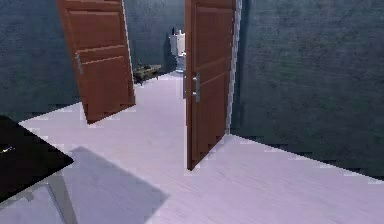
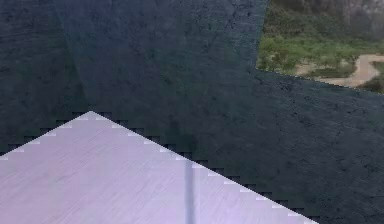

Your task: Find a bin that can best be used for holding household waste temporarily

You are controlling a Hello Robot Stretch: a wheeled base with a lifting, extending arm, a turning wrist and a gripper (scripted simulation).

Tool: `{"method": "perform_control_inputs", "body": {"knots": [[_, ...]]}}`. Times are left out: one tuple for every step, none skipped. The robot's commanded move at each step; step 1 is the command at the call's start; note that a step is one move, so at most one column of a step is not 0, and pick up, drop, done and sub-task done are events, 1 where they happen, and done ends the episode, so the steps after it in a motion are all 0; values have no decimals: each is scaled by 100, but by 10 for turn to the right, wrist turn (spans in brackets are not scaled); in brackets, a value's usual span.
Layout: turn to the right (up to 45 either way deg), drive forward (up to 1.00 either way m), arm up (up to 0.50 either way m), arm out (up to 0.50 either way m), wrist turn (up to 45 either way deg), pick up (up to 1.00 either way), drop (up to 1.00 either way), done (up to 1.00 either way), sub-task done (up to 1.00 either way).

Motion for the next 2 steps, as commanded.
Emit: {"method": "perform_control_inputs", "body": {"knots": [[0, 90, 0, 0, 0, 0, 0, 0, 0], [-330, 0, 0, 0, 0, 0, 0, 0, 0]]}}
